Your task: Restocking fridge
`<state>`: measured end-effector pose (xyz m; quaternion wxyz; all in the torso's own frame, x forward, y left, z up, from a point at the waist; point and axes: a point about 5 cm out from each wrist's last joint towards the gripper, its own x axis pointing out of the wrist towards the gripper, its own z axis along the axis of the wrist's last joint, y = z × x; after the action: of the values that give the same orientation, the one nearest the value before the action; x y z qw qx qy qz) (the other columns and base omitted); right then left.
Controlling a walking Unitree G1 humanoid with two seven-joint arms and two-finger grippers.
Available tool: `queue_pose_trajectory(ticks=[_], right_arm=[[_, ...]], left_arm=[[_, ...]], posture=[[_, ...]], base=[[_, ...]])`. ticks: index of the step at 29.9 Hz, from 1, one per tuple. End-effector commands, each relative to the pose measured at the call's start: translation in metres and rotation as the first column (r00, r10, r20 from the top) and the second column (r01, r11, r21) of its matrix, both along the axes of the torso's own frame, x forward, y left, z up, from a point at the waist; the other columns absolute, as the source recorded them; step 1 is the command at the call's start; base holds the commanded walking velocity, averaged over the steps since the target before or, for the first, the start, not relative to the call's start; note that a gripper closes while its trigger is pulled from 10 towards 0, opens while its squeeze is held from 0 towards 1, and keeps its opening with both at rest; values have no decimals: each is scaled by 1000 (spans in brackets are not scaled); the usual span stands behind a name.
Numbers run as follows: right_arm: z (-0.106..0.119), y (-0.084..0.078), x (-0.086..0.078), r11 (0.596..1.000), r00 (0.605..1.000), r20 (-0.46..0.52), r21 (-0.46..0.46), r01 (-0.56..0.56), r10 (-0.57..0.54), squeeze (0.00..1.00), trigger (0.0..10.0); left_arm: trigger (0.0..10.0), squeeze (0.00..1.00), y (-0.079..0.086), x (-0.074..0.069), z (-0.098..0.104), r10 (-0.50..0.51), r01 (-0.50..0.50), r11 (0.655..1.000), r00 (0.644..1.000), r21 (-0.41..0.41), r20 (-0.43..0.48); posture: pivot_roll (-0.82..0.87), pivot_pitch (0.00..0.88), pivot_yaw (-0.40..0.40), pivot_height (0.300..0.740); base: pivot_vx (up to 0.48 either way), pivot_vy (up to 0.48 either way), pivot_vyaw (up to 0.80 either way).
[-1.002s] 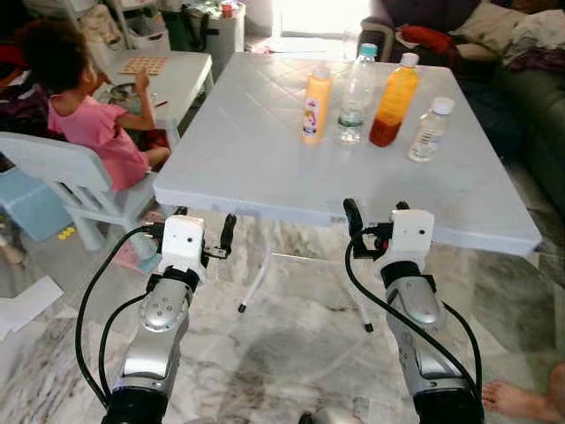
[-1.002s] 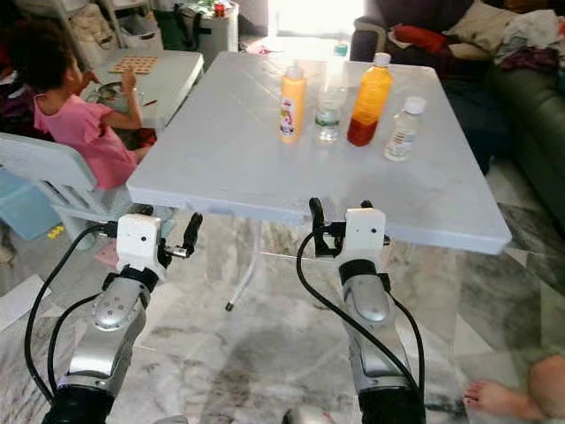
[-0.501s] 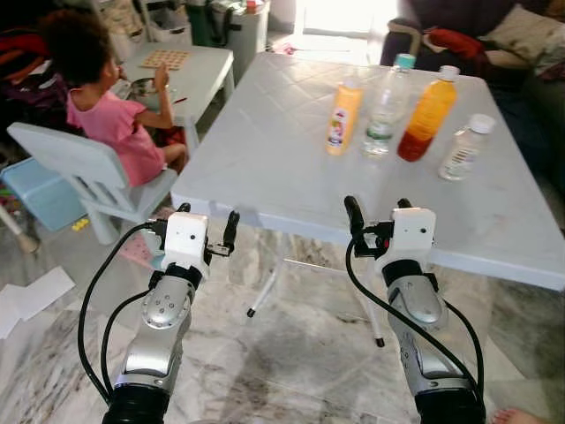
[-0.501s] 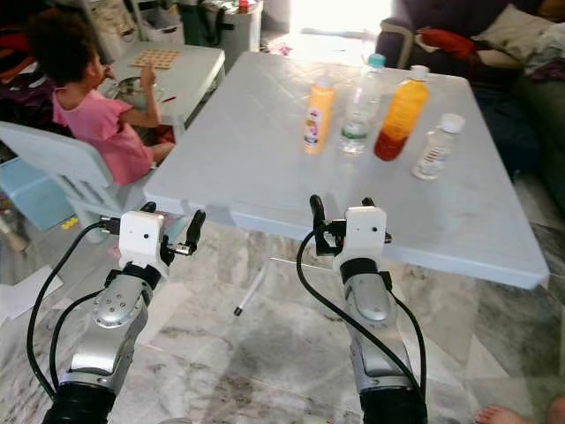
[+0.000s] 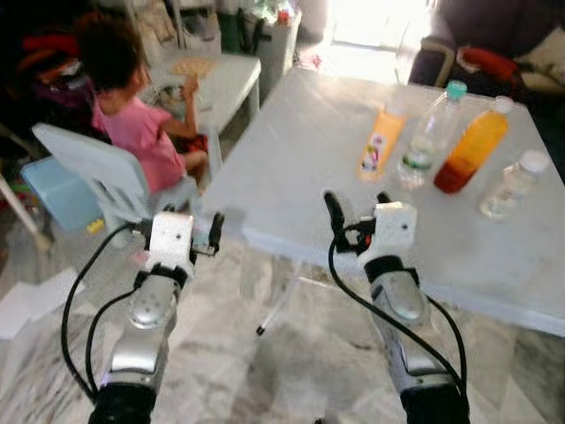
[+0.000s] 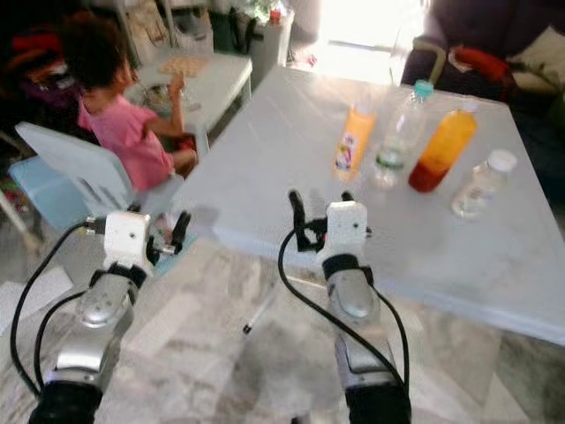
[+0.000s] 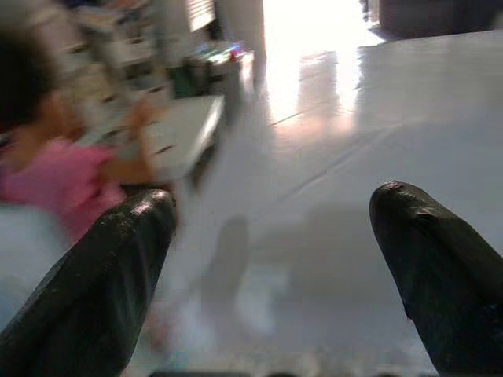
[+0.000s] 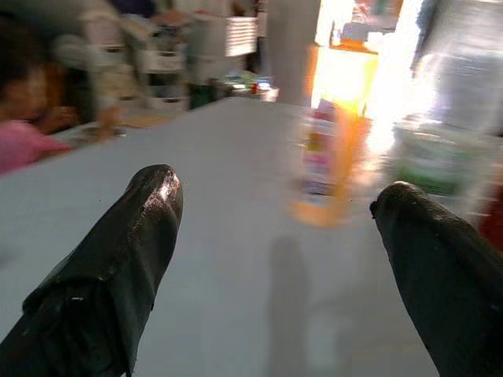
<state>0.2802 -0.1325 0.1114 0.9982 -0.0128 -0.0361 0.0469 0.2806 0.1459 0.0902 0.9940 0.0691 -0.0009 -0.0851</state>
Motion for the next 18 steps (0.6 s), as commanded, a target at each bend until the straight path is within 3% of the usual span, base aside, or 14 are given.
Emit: queue_pose_trajectory(ticks=[1, 10, 18], right_arm=[[1, -9, 1, 1000, 1000, 3, -2, 29, -29, 0, 10000], [0, -8, 2, 999, 1000, 5, -15, 28, -28, 0, 10000], [1, -6, 4, 1000, 1000, 8, -23, 20, -20, 0, 10000]], left_arm=[[10000, 0, -10, 1, 3, -30, 30, 1000, 999, -3, 13], [10000, 0, -11, 1, 2, -34, 33, 999, 999, 4, 9], [10000, 0, -11, 0, 3, -32, 32, 999, 999, 4, 16]], posture=[[33, 0, -11, 740], [36, 0, -15, 740], [37, 0, -15, 740]], base=[[420, 0, 0], [367, 0, 0], [0, 0, 0]])
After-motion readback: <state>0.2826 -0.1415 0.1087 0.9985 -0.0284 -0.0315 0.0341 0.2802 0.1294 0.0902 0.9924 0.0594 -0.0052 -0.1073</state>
